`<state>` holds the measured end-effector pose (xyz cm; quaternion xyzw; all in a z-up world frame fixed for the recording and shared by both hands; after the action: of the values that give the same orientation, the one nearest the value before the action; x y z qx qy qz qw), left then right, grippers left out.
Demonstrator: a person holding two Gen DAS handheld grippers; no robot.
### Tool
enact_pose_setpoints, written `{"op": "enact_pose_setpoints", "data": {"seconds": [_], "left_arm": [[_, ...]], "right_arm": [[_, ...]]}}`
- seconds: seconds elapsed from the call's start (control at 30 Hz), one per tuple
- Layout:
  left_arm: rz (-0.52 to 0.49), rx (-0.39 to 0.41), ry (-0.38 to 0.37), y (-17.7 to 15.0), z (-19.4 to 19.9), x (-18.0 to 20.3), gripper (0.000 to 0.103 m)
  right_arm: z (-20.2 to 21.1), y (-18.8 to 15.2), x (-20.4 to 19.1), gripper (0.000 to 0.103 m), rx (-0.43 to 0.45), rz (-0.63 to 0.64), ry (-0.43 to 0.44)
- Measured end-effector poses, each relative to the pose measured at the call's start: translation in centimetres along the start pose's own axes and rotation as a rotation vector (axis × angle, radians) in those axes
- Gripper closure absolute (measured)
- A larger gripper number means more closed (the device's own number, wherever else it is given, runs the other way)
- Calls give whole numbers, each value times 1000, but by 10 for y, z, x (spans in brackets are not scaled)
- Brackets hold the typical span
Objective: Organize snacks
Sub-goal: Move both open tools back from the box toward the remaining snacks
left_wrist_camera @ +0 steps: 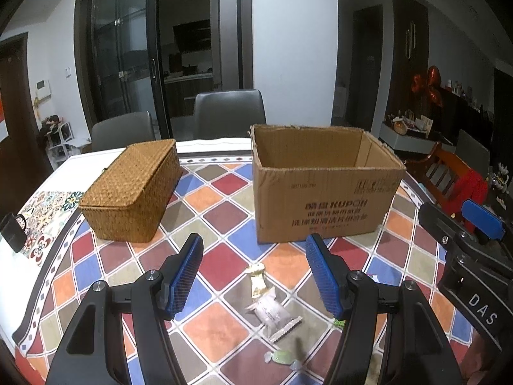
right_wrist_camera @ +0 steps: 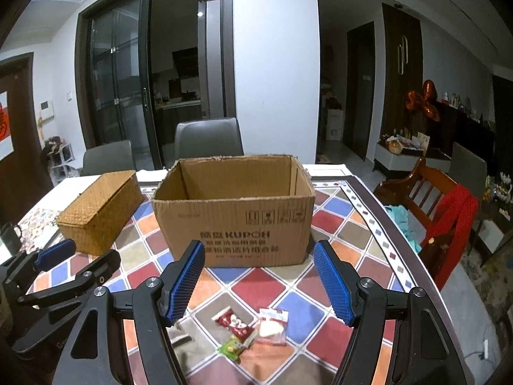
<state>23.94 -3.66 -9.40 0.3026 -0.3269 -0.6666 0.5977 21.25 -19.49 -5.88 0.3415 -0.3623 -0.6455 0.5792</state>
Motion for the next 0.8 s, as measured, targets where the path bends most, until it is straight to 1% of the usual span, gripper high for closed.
{"op": "enact_pose_setpoints", "data": {"seconds": [0.43, 0.8], "left_arm": [[-3, -28, 0, -21, -6, -2, 37], [10, -60, 14, -49, -9, -7, 37]], "right_arm": [[-4, -25, 1, 32, -45, -14, -18], [-7, -49, -4, 32, -80, 3, -19]]}}
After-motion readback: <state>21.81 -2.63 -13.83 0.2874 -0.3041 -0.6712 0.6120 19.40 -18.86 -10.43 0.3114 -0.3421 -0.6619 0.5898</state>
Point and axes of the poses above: each gripper's, at about its wrist camera, not at the fingertips, and z roughly against the way its jaws point, x to its right, y to its top, the point moved 8 cm from there along -z, roughly the way its jaws point
